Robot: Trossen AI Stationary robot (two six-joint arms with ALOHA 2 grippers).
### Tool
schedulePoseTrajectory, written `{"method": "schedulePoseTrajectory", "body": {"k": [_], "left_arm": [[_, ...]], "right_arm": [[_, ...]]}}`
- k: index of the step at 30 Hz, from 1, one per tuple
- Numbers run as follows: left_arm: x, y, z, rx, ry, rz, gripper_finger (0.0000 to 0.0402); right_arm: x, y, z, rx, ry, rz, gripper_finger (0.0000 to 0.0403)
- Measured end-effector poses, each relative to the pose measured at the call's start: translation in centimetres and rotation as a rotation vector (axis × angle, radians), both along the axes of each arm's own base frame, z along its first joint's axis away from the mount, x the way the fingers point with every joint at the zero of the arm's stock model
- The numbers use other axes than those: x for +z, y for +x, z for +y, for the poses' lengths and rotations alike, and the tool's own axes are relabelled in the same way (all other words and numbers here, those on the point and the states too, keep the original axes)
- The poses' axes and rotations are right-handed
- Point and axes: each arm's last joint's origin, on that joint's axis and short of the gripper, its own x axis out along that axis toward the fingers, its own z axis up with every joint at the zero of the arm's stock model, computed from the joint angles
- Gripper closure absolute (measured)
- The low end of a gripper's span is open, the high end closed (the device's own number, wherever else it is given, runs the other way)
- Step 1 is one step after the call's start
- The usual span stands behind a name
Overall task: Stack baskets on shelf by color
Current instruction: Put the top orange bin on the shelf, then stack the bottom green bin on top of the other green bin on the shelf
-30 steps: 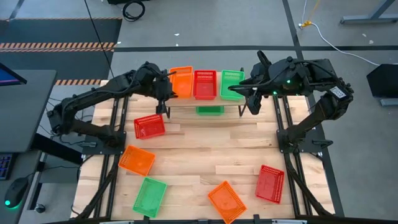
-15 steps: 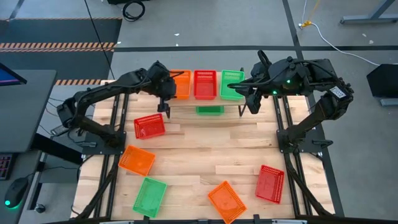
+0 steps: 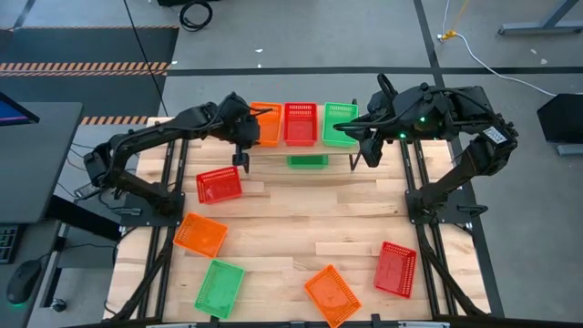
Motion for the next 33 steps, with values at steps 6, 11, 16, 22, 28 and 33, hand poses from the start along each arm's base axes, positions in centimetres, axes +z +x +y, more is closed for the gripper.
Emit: {"method": "schedulePoseTrajectory", "body": {"k": [6,11,16,22,28,33], "left_arm": [[0.0,0.0,0.0,0.010,0.008,0.004,0.0326],[0.6,0.0,-0.1,0.048,-0.021,-0.003,0.0316],[3.7,0.6,-0.6,0.033,0.022,-0.059,0.0311],[8.2,0.9,-1.6,-0.003,0.064,-0.133,0.0312],[9.1,0.8,-3.3,-0.011,0.002,-0.095,0.0306],[8.6,1.0,-6.0,-0.020,-0.131,-0.025,0.0310]], "right_arm": [[0.0,0.0,0.0,0.004,-0.005,0.003,0.0257],[0.0,0.0,0.0,0.004,-0.006,0.003,0.0257],[0.0,0.0,0.0,0.010,-0.014,0.007,0.0257],[0.0,0.0,0.0,0.022,-0.029,0.013,0.0257],[0.0,0.0,0.0,0.042,-0.051,0.024,0.0257],[-0.3,-0.2,0.1,0.071,-0.036,0.063,0.0257]]}}
